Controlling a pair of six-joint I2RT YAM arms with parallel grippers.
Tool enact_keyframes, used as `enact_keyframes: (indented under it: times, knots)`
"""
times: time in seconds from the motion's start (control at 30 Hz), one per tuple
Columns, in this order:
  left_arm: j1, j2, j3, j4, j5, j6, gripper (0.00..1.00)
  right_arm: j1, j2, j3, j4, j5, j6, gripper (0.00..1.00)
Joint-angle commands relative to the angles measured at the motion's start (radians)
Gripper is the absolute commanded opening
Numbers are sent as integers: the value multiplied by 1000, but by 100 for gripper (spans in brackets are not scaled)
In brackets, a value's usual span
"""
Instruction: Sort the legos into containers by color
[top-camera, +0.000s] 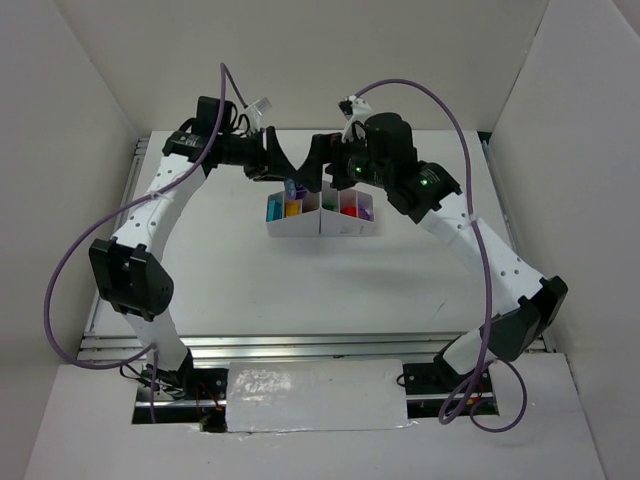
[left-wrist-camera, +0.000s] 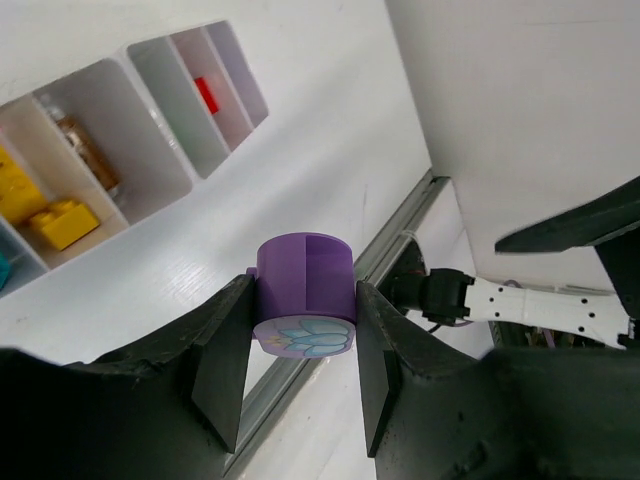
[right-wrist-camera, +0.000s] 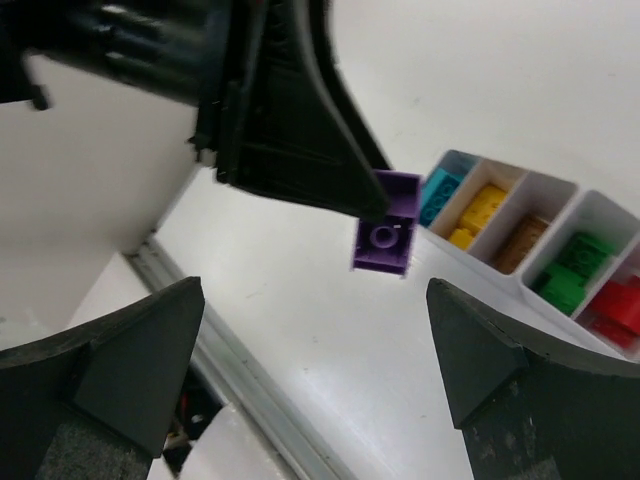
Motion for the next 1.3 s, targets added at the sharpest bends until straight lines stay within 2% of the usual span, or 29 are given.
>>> enact_keyframes:
  times: [0.0,0.2,0.6,0.73,1.0,1.13,1.17,1.2,1.23,1.27]
  knots:
    - [-5,-9,51,-62,-58,44,0,14,38,74,-109,191,-80,99]
    - [-5,-12,53,-48,-29,31,0,58,99,134,-161,221,-100,94]
    - [-5,-32,34,-10,38,4,0,71,145,93,-96,132,-48,88]
    - [-5,-37,7,25,89,-20,0,71,177,123,-92,124,-47,85]
    - [-4,-46,-10,45,117,-32,0,71,214,139,-66,135,-40,74]
    - [5,-43,-35,59,133,-49,0,71,233,158,-72,135,-40,56]
    - [5,-43,-38,64,137,-52,0,73,236,158,-70,135,-40,38]
    - [7,-43,-38,65,137,-52,0,73,236,160,-70,141,-40,12]
    - [7,-43,-35,62,135,-51,0,71,236,160,-72,150,-36,0]
    - [7,-41,-33,62,134,-51,0,74,233,155,-66,148,-36,0]
